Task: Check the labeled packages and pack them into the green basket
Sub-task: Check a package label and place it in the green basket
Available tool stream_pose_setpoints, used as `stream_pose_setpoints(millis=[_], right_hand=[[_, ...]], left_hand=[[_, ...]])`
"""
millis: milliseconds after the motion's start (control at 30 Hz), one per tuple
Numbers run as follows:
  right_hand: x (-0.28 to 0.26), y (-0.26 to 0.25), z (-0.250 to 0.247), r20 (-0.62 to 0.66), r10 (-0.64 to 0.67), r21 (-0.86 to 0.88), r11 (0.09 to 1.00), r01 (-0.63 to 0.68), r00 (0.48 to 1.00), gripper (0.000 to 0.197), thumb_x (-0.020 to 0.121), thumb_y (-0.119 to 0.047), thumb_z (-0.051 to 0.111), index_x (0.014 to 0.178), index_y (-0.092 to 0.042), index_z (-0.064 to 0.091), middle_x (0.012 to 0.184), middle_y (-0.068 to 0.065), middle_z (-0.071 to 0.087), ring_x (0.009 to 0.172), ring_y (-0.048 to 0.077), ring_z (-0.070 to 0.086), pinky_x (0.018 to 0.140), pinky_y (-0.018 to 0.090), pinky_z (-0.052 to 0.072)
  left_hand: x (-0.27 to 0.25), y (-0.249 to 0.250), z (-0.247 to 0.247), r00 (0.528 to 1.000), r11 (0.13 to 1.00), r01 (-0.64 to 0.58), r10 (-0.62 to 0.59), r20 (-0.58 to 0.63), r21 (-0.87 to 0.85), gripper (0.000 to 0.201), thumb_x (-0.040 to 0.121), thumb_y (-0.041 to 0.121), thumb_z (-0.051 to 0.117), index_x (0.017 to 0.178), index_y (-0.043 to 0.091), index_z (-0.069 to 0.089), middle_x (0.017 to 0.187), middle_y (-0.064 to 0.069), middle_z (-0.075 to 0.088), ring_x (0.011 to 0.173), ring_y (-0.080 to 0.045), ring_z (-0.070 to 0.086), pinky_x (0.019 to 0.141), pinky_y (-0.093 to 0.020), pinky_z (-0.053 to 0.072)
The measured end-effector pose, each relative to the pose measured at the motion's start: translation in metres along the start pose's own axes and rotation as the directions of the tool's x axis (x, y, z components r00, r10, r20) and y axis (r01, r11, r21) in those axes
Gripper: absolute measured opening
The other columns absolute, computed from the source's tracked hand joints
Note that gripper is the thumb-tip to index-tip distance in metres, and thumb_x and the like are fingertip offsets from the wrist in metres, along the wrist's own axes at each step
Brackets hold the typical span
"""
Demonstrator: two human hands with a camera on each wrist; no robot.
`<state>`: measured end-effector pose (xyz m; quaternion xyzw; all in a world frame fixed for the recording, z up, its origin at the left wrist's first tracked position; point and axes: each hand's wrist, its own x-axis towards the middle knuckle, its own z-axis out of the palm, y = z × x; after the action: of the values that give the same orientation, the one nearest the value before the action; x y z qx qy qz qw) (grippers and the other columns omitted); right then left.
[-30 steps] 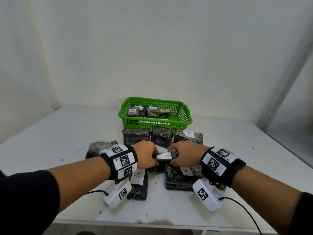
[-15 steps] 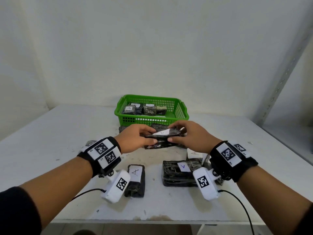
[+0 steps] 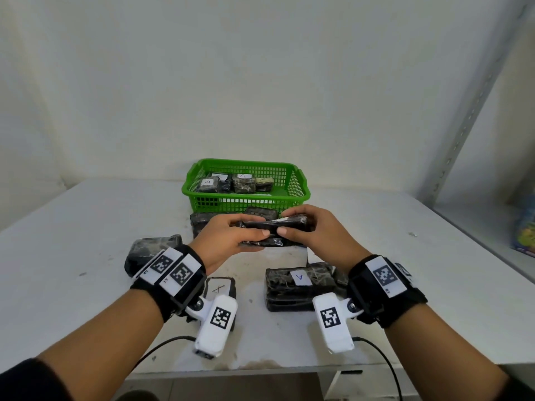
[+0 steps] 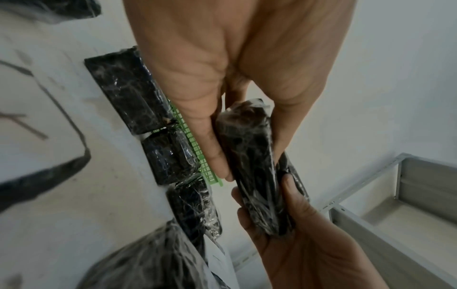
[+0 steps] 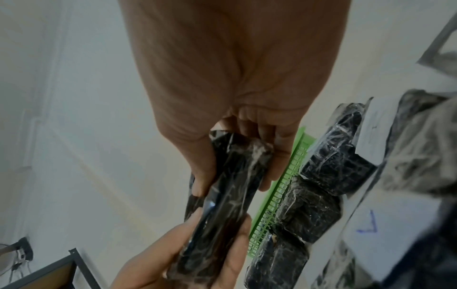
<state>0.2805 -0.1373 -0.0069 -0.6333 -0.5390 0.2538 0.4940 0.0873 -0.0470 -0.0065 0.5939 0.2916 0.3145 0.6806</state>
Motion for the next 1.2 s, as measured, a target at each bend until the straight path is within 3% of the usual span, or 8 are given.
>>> stream_pose_setpoints(millis=[200,367,533,633,700,833,1067,1200], right_hand=[[-0.002,-0.002,0.000,-0.054,0.006,0.056,0.998,-0.003,0.999,0.026,0.079,-0.017,0.090,0.101,-0.013,0.076,0.101,0.008,0.080,0.094,0.024,0.077,0.093,0.041,0.061],[-0.002,-0.007,-0.007,-0.003,0.043,0.102,0.994,-0.042,0.999,0.035,0.079,-0.008,0.088,0.111,-0.007,0.074,0.095,0.005,0.079,0.076,0.009,0.074,0.070,0.020,0.057],[-0.003,-0.009,-0.018,0.055,0.077,0.112,0.990,-0.082,0.996,0.031,0.086,-0.006,0.082,0.115,-0.005,0.072,0.102,0.009,0.081,0.086,0.015,0.076,0.071,0.023,0.057],[-0.004,-0.008,-0.018,0.015,0.091,0.133,0.987,-0.092,0.996,0.034,0.084,-0.004,0.083,0.116,0.000,0.071,0.104,0.014,0.080,0.101,0.033,0.076,0.090,0.046,0.062],[-0.004,-0.007,-0.019,0.013,0.096,0.124,0.988,-0.097,0.995,0.036,0.082,-0.006,0.085,0.115,-0.003,0.071,0.102,0.014,0.080,0.101,0.037,0.075,0.096,0.052,0.059],[-0.005,-0.008,-0.012,-0.021,0.056,0.033,0.998,-0.056,0.998,0.042,0.068,-0.023,0.097,0.104,-0.017,0.075,0.102,0.006,0.080,0.095,0.028,0.076,0.091,0.044,0.060],[-0.007,-0.011,-0.007,-0.103,0.021,0.045,0.999,-0.016,0.994,0.031,0.069,-0.023,0.096,0.092,-0.011,0.080,0.095,0.007,0.080,0.085,0.017,0.076,0.075,0.021,0.059],[-0.005,-0.013,-0.007,-0.035,0.066,0.082,0.995,-0.063,0.997,0.032,0.071,-0.022,0.095,0.095,-0.008,0.080,0.098,0.010,0.079,0.082,0.017,0.076,0.082,0.031,0.064]], left_hand=[[-0.001,0.001,0.002,1.000,1.000,0.000,0.000,0.010,-0.014,0.033,0.077,-0.007,0.075,0.109,-0.003,0.069,0.106,-0.021,0.073,0.093,-0.030,0.073,0.077,-0.034,0.062],[0.002,0.008,0.001,1.000,1.000,0.010,-0.010,0.012,-0.005,0.034,0.076,-0.007,0.074,0.110,-0.001,0.069,0.106,-0.020,0.073,0.091,-0.028,0.074,0.077,-0.033,0.062],[0.000,0.013,-0.002,0.998,0.999,0.026,-0.024,0.063,-0.027,0.035,0.080,-0.007,0.071,0.115,-0.002,0.067,0.110,-0.019,0.072,0.095,-0.027,0.073,0.079,-0.033,0.061],[-0.002,0.013,-0.001,0.997,0.998,0.029,-0.026,0.067,-0.052,0.032,0.083,-0.007,0.068,0.114,-0.005,0.067,0.110,-0.020,0.072,0.098,-0.029,0.072,0.080,-0.035,0.061],[-0.002,0.013,0.000,0.999,0.999,0.015,-0.013,0.050,-0.052,0.029,0.082,-0.009,0.067,0.111,-0.007,0.068,0.109,-0.021,0.072,0.095,-0.029,0.072,0.078,-0.034,0.062],[-0.002,0.011,0.007,0.999,1.000,0.010,-0.010,0.049,0.006,0.030,0.080,-0.010,0.070,0.110,-0.006,0.069,0.105,-0.023,0.072,0.092,-0.030,0.073,0.074,-0.031,0.061],[0.001,0.010,0.008,0.998,1.000,0.015,-0.015,0.057,0.014,0.031,0.083,-0.004,0.070,0.111,-0.014,0.064,0.112,-0.027,0.069,0.100,-0.031,0.071,0.081,-0.038,0.061],[0.000,0.012,0.006,0.991,0.998,0.055,-0.054,0.121,-0.003,0.033,0.088,-0.003,0.064,0.118,-0.015,0.061,0.118,-0.027,0.066,0.107,-0.033,0.067,0.085,-0.039,0.060]])
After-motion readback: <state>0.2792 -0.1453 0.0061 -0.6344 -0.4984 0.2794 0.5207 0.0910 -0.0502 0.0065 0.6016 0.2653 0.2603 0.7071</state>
